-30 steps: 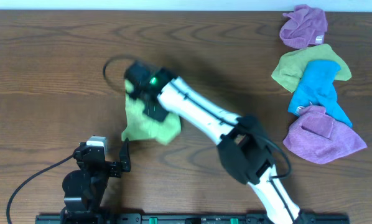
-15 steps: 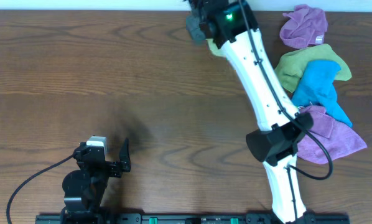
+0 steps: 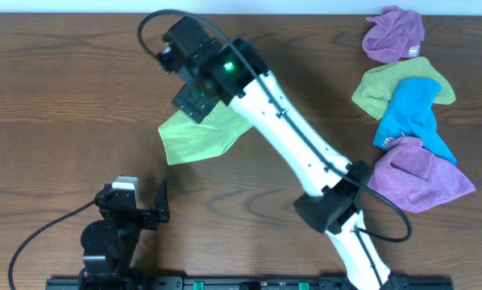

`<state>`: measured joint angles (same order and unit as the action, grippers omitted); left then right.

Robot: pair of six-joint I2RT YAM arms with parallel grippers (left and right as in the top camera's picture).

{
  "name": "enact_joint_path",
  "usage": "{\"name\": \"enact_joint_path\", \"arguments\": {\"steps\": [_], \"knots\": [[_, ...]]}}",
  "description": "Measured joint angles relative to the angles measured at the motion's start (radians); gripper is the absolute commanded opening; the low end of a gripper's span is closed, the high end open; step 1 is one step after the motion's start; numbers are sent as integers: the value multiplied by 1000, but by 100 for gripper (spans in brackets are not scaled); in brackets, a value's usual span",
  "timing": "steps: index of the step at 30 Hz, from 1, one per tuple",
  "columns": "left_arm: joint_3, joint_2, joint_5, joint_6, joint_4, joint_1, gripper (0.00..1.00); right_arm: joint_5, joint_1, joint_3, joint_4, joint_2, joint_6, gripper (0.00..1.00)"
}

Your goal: Fold the cloth

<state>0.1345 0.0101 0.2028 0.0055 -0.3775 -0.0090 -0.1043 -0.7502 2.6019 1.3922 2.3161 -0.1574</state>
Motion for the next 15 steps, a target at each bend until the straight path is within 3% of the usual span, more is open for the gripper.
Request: {"name": "enact_joint_path", "arguments": {"steps": [1, 3, 5, 6, 7, 8, 9, 11, 15], "knots": [[0, 0, 0, 0, 0, 0, 95, -6, 18, -6, -3, 1, 0, 83], [0, 0, 0, 0, 0, 0, 95, -17, 65, -26, -16, 12, 3, 66], [0, 0, 0, 0, 0, 0, 95, -25, 109, -49, -58, 40, 18, 37], [0, 0, 0, 0, 0, 0, 95, -24, 136, -61, -83, 71, 21, 28], [0, 0, 0, 0, 0, 0, 95, -24, 153, -66, -103, 98, 28, 40], [0, 0, 0, 0, 0, 0, 95, -23, 172, -69, -132, 134, 35, 62], [0, 0, 0, 0, 0, 0, 95, -23, 184, -74, -142, 156, 45, 69], [0, 0, 0, 0, 0, 0, 95, -21, 204, -79, -160, 199, 43, 73], [0, 0, 0, 0, 0, 0, 95, -4, 237, -81, -168, 227, 45, 71]]}}
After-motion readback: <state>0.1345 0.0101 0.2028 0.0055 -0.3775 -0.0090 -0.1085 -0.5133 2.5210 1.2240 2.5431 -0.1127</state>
